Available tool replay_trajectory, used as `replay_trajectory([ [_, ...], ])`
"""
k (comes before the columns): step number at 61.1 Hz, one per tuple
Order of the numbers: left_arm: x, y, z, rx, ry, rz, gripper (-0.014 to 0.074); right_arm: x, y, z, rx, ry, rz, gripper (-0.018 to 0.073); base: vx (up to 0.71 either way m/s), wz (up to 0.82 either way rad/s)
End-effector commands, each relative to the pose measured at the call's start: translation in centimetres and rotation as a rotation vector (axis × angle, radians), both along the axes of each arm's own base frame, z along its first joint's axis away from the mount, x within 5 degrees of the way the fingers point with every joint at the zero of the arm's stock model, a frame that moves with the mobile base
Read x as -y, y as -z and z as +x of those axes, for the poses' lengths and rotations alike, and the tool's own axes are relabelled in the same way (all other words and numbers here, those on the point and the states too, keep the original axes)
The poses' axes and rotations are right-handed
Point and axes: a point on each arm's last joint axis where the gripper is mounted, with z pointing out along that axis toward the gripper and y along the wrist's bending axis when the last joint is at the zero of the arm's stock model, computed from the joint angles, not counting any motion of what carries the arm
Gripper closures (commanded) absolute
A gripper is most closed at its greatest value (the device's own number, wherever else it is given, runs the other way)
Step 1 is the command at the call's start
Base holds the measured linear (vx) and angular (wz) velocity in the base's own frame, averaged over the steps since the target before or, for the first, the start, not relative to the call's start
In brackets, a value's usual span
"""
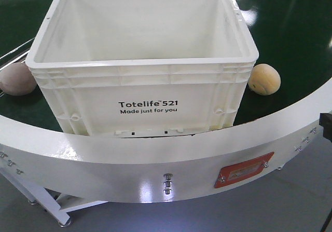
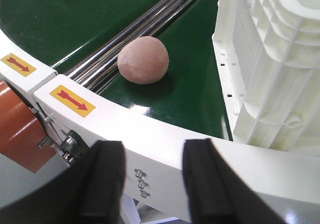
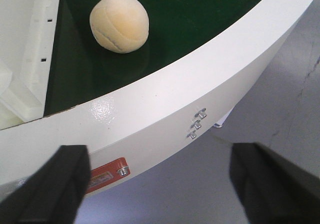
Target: Place moving items into box and shelve
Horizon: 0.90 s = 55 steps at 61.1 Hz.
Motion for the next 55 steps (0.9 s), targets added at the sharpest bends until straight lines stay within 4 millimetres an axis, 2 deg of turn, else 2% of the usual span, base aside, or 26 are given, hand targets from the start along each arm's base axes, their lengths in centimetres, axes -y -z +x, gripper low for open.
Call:
replay_trajectory([
  [1, 0.1, -1.5, 0.4, 0.087, 0.011, 0.008, 0.0078, 0.2, -1.7, 1.6, 0.072, 0.008, 0.0, -0.0162, 0.0, 0.0],
  [13, 0.1, -1.5, 0.4, 0.087, 0.011, 0.008, 0.0061, 0.3, -2.6, 5.8, 0.025, 0.019, 0.013, -0.0148, 0.0, 0.0],
  [23, 0.1, -1.5, 0.4, 0.087, 0.011, 0.008, 0.0061, 0.3, -2.4, 10.6, -0.119, 0.037, 0.07, -0.0137, 0.0, 0.0],
  [30, 0.1, -1.5, 0.4, 0.085, 0.011, 0.008, 0.0061, 0.7, -1.7, 14.2, -0.208, 0.018, 0.13, -0.0135, 0.0, 0.0],
  [38, 0.1, -1.5, 0.3, 0.083, 0.011, 0.008, 0.0061, 1.0, -0.7, 17.7, -0.235, -0.047, 0.191, -0.0132, 0.0, 0.0],
  [55, 0.1, -1.5, 0.3, 0.083, 0.011, 0.008, 0.0061, 0.8, 1.7, 23.7, -0.219, -0.165, 0.175, -0.0123, 0.0, 0.0],
])
